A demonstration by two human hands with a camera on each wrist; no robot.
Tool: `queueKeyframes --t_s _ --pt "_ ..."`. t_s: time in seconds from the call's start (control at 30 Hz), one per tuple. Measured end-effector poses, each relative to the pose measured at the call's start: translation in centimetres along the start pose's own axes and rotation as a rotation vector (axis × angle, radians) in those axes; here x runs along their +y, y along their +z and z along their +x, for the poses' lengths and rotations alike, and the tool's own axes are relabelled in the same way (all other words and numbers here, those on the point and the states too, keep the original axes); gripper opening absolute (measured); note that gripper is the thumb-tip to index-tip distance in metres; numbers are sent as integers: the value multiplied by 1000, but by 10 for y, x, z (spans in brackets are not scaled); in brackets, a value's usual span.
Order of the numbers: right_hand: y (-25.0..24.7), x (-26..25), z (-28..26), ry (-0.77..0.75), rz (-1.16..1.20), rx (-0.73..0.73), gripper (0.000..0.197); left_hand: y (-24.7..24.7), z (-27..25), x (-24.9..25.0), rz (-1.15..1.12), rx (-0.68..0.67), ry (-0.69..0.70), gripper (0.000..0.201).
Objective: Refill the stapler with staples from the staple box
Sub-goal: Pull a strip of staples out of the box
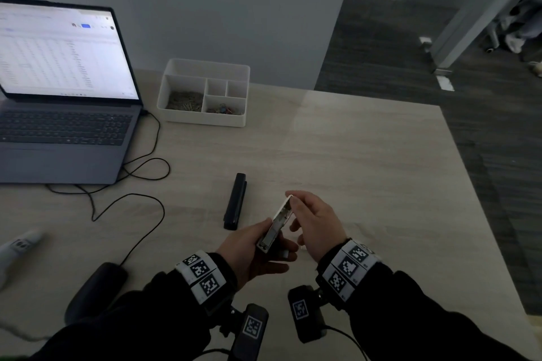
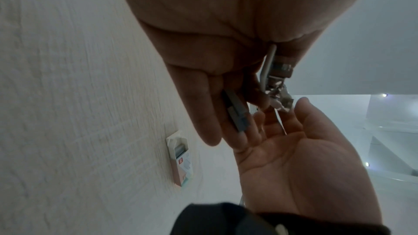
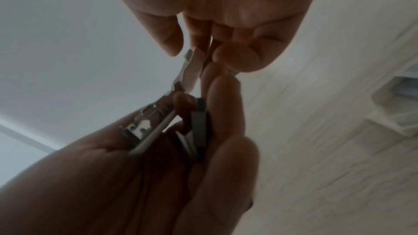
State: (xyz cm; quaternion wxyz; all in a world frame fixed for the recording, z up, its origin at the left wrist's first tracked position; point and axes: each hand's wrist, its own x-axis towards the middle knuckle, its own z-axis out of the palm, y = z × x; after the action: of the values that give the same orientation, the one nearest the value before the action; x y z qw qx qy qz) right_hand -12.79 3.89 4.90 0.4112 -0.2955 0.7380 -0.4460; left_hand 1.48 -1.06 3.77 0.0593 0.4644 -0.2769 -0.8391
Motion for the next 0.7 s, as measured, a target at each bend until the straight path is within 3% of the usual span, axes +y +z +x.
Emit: queueKeyframes --t_s 0.13,0.43,0.7 --pt "-1 4 -5 -132 -31 10 11 0 1 0 -13 38 5 47" --pt "7 23 -17 -474 -365 -127 27 4 2 -2 -45 124 61 46" --pt "8 26 -16 -281 -375 -200 33 -1 8 -6 32 113 -9 55"
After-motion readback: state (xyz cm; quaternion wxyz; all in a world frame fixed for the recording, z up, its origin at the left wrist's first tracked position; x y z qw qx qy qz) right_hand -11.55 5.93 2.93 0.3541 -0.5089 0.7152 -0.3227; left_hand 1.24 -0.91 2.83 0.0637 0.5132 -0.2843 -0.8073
